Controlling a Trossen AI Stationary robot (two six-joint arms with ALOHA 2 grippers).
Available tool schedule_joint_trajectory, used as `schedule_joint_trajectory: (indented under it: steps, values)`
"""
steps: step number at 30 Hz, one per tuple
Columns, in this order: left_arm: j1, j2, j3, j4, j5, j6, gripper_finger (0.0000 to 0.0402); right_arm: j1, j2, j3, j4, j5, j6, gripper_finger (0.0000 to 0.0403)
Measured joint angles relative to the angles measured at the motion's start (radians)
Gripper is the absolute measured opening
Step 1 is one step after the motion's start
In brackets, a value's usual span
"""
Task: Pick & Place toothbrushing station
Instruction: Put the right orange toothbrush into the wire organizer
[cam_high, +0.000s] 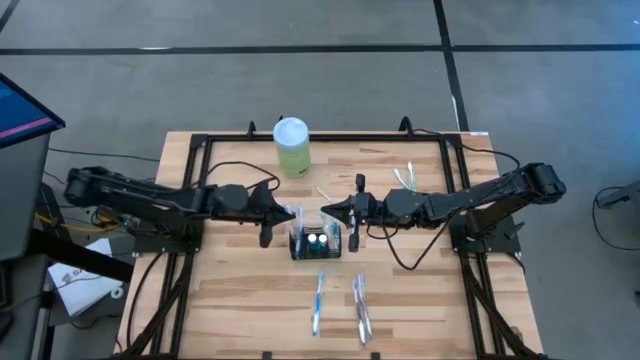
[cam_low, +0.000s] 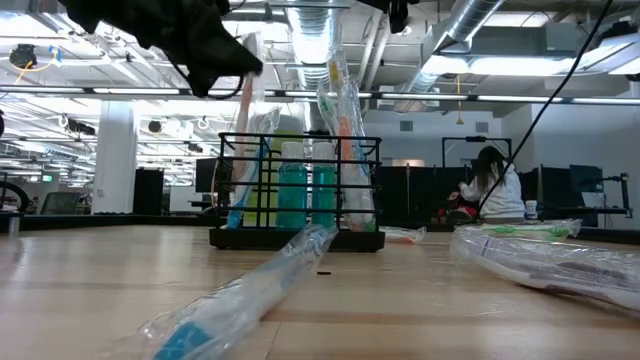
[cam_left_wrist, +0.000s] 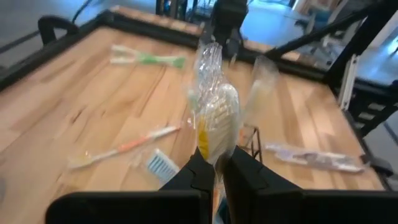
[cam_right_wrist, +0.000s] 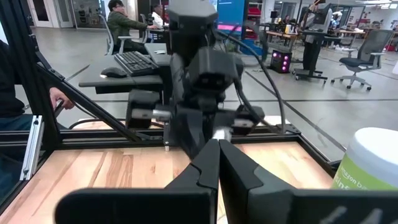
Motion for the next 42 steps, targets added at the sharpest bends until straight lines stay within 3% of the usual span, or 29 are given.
schedule_joint_trajectory:
  steps: [14, 26, 33, 42]
  values:
    - [-0.004, 0.109, 0.0, 0.043, 0.0, -0.029, 0.0014, -0.015, 0.0, 0.0, -0.027, 0.001, 0.0, 0.0]
    - [-0.004, 0.161, 0.0, 0.074, -0.001, -0.107, 0.0055, -0.068, 0.0, 0.0, -0.078, 0.002, 0.003, 0.0]
    - [-0.004, 0.16, 0.0, 0.05, -0.019, -0.132, 0.0098, -0.112, -0.017, 0.002, -0.122, 0.004, 0.003, 0.0]
    - [-0.004, 0.151, -0.002, 0.053, -0.051, -0.123, 0.0128, -0.16, -0.094, 0.001, -0.304, 0.065, 0.025, 0.0]
